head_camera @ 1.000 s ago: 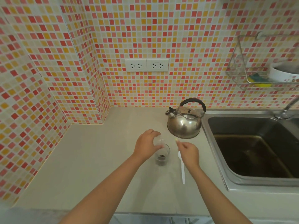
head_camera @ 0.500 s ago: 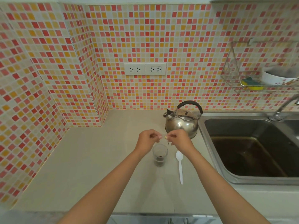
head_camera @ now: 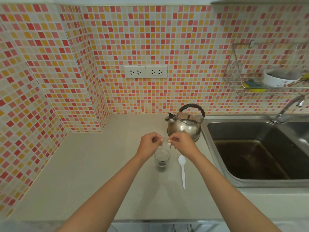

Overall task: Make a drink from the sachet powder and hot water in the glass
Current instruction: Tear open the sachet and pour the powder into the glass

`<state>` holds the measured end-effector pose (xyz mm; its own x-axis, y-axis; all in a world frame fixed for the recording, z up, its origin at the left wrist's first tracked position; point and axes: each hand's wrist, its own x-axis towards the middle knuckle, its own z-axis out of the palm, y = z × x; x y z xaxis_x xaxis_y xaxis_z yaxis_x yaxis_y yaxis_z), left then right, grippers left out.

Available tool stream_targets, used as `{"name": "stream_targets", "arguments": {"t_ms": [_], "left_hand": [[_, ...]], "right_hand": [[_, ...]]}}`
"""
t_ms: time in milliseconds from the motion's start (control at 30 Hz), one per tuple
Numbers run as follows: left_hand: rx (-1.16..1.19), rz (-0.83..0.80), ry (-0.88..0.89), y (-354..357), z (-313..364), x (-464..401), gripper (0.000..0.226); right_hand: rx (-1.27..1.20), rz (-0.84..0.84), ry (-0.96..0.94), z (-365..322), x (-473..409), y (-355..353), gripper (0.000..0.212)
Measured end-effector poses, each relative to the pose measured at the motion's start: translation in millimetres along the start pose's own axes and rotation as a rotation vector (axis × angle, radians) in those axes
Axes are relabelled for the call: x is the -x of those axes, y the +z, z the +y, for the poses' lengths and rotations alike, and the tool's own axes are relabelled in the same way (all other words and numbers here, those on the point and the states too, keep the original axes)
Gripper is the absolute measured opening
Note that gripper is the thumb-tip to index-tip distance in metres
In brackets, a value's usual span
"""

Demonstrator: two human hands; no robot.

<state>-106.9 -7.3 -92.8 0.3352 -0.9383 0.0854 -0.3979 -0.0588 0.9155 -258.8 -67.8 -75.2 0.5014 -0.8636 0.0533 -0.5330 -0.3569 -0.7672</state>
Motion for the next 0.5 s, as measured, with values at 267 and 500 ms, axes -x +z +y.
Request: {"name": "stream_targets", "arguments": {"t_ms": [267,500], "left_hand": [[-0.099,-0.022,0.026,3,5,-1,0.019],[-0.190,-0.044,0.078,2,4,0,0.022]], "right_hand": [[0.090,-0.021,-0.074,-4,1,5,0.011],[0.169,-0.044,-0.081,-4,3,10,0.015]]}}
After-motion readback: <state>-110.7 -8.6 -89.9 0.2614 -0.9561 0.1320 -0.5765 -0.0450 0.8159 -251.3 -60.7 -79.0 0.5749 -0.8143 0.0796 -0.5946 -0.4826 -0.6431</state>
